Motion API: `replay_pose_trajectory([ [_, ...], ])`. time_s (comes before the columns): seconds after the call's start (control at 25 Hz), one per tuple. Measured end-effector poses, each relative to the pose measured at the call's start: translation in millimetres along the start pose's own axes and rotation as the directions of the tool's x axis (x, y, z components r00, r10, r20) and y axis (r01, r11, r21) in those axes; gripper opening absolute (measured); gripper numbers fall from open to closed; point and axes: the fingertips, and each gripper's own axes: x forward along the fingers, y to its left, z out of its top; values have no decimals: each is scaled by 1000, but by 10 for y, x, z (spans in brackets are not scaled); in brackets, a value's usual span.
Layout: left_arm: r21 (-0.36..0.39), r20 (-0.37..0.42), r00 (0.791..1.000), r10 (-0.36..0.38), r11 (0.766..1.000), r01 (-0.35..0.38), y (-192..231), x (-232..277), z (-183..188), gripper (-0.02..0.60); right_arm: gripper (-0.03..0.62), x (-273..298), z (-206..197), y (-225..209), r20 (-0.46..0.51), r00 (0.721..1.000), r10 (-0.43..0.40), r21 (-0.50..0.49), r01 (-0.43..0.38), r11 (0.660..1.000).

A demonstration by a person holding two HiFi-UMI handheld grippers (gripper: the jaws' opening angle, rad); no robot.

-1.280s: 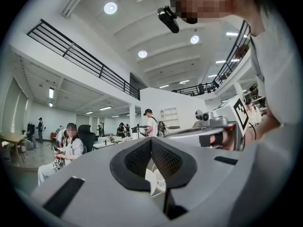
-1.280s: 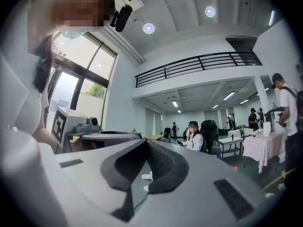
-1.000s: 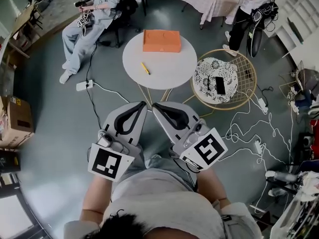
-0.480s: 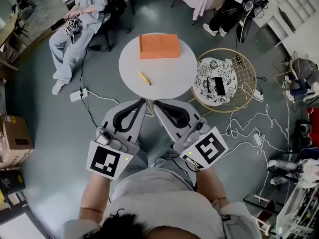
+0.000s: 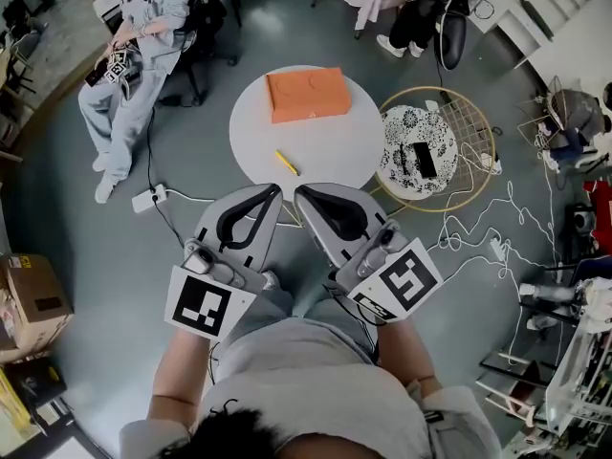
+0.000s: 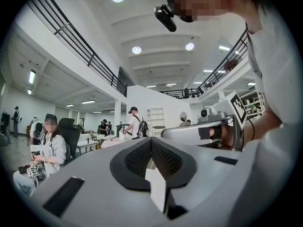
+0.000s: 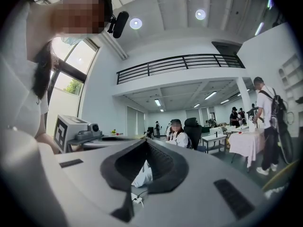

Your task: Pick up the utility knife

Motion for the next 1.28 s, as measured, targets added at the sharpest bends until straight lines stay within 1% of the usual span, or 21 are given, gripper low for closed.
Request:
replay_pose_trajectory([
  [0.24, -5, -4, 999, -54, 999, 54, 158, -13, -73, 9, 8, 132, -41, -26, -13, 999, -53, -12, 53, 999],
  [0.44, -40, 15, 998, -65, 997, 65, 183, 36, -96, 11, 8, 124, -75, -81, -31, 996, -81, -26, 80, 996],
  [0.6, -21, 17, 997, -71, 997, 72, 131, 123, -92, 11, 8, 73, -131, -190, -46, 995, -91, -21, 90, 996],
  [0.76, -19, 7, 999, -47, 999, 47, 193, 205, -120, 11, 8, 129, -160, -318, -48, 996, -81, -14, 80, 997],
  [0.92, -24, 22, 1000, -19, 1000, 19, 359, 316, -103, 11, 9, 276, -190, -498, -56, 996, -66, -18, 65, 998],
  [1.28, -56, 9, 999, 54, 997, -53, 690, 643, -222, 11, 9, 617, -455, -950, -136, 991, -13, 5, 14, 1000],
])
